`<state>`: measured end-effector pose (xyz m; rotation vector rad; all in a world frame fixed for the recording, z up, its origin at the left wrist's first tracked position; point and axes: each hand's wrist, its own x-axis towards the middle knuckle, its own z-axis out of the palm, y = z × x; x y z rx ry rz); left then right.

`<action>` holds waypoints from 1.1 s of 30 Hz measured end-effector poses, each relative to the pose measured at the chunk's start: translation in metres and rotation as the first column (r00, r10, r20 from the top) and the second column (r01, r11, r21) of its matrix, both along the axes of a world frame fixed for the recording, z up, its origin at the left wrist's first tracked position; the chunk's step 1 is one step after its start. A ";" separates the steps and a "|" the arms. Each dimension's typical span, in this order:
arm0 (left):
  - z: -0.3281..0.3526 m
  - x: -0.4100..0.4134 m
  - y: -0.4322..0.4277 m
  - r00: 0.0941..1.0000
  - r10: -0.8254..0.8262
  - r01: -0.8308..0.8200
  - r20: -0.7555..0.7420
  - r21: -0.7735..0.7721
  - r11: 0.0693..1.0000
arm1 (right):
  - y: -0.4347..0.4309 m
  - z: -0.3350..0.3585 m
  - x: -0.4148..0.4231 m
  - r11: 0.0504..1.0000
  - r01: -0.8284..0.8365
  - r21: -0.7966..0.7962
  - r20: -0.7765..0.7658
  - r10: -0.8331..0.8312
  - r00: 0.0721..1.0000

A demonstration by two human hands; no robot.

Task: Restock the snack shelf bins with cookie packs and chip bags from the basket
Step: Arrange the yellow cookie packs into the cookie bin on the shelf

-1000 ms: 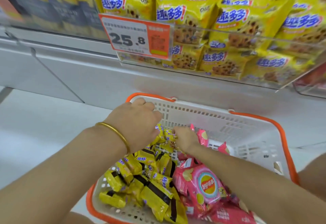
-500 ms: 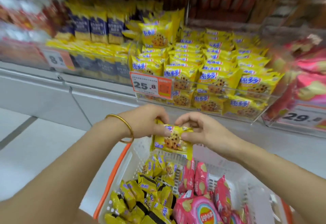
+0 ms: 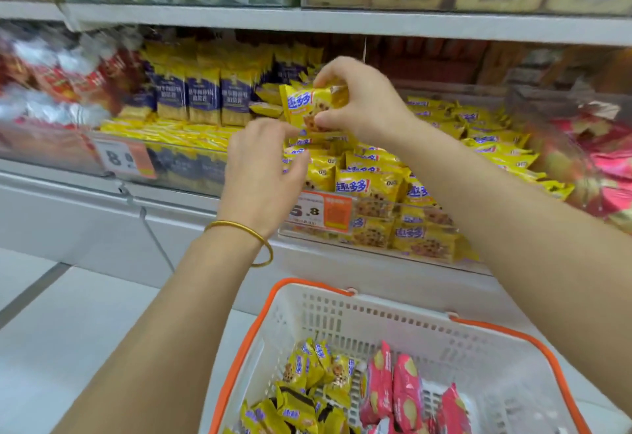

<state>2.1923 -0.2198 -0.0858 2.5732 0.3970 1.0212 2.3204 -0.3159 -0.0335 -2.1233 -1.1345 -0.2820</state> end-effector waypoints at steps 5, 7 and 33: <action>-0.009 0.013 0.001 0.996 0.022 -0.020 -0.090 0.034 0.999 | 0.018 -0.010 0.018 0.989 0.131 0.063 0.078 -0.136 0.988; -0.009 0.017 0.001 0.995 0.016 -0.016 -0.094 0.002 1.000 | 0.020 -0.014 0.017 0.986 0.144 0.082 0.076 -0.150 0.986; -0.071 -0.077 -0.067 0.637 -0.035 0.292 -0.770 0.199 0.935 | -0.088 -0.233 -0.084 0.872 -0.144 -0.467 -0.373 -0.046 0.927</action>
